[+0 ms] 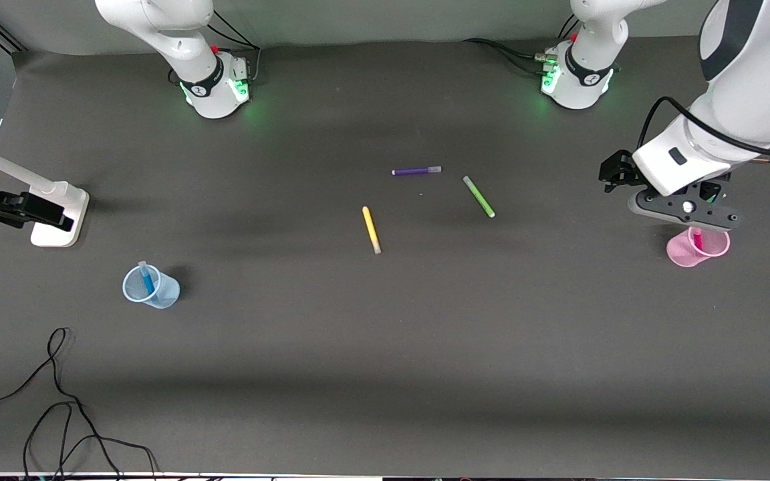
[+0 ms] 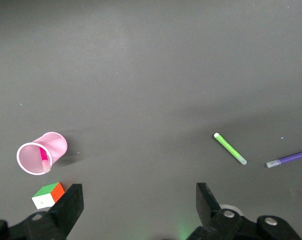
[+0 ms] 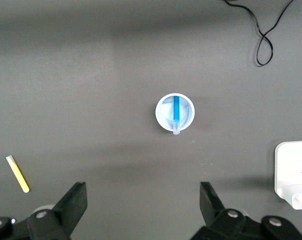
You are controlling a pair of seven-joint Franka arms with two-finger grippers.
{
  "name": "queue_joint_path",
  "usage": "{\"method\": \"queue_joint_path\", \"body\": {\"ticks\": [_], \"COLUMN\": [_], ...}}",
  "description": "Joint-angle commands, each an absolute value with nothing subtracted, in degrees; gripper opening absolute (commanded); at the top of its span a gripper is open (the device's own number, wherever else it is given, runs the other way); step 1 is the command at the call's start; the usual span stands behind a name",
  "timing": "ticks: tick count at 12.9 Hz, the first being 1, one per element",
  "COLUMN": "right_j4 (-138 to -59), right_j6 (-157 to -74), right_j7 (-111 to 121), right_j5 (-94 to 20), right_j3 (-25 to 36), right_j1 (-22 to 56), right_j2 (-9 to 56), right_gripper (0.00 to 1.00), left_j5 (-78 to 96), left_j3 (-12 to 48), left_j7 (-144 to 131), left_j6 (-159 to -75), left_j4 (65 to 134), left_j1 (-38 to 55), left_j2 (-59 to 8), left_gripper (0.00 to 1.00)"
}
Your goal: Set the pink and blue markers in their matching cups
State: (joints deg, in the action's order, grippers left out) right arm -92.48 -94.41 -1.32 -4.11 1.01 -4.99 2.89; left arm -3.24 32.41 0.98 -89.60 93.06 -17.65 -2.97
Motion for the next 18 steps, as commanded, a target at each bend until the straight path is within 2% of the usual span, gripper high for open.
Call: {"method": "queue_joint_path", "body": {"ticks": [1, 6, 7, 18], "right_j4": [-94.8, -95.0, -95.0, -95.5], "right_j6": [-95.1, -95.2, -95.1, -94.6], "right_j7": [-0.6, -1.6, -1.8, 0.3], "right_j5": [-2.7, -1.1, -0.9, -0.9], "right_j3": [0.1, 1.7, 1.7, 3.1], "right_j1": [-5.4, -3.1, -3.2, -3.3], "right_j2": [1.1, 1.2, 1.1, 1.1], "right_gripper": [1.00, 1.00, 1.00, 1.00], "left_j5": [-4.2, -4.4, -4.4, -3.7], "left_j3": [26.3, 5.8, 4.1, 3.3], "left_j7": [0.1, 0.8, 0.9, 0.9], "left_j6": [-88.7, -88.8, -88.8, -89.6], "left_j4": [93.3, 93.3, 93.3, 93.0], "left_j1": [-11.0, 8.8, 10.4, 10.5], "left_j2": [-1.4, -1.1, -1.1, -2.5], "left_gripper": [1.00, 1.00, 1.00, 1.00]}}
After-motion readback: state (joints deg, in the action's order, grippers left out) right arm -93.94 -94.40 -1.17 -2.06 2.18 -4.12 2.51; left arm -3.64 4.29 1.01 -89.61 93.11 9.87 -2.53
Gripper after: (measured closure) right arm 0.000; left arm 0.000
